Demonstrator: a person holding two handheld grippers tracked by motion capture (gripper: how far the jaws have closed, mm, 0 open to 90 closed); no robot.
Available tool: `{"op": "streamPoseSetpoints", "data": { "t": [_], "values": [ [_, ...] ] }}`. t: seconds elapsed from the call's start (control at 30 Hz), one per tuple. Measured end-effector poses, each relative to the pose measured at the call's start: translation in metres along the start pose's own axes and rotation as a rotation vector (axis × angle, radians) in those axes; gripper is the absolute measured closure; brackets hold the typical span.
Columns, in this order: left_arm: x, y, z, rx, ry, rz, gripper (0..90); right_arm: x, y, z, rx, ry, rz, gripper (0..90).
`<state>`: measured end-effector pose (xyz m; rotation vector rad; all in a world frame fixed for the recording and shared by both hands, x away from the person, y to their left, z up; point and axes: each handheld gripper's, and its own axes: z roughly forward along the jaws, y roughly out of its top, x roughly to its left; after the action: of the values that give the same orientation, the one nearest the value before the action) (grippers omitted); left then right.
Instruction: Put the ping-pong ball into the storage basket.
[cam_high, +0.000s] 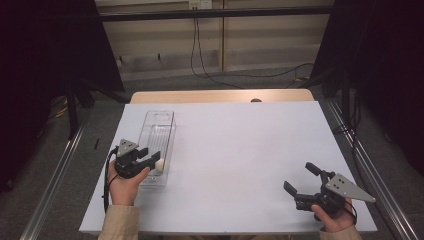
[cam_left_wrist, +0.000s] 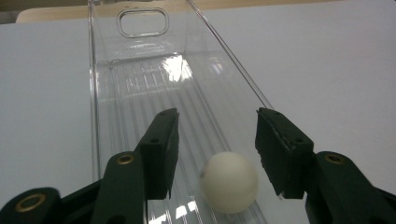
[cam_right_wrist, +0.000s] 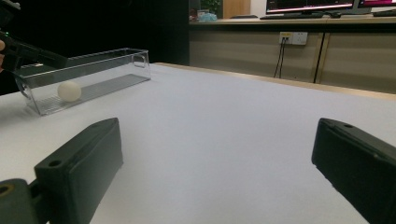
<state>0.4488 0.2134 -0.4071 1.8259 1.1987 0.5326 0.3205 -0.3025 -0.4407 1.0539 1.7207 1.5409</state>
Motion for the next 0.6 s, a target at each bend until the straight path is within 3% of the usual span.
{"op": "streamPoseSetpoints", "data": {
  "t": [0.33,0.6],
  "values": [
    [0.0008,0.0002,-0.0027,-0.018,0.001,-0.005,44.1,0.0001,-0.0002,0.0000,0.000,0.005,-0.003,1.4],
    [-0.0015,0.0003,-0.0037,-0.036,0.008,-0.012,33.7,0.0003,0.0003,-0.0013,0.000,-0.004,0.003,1.4]
  ]
}}
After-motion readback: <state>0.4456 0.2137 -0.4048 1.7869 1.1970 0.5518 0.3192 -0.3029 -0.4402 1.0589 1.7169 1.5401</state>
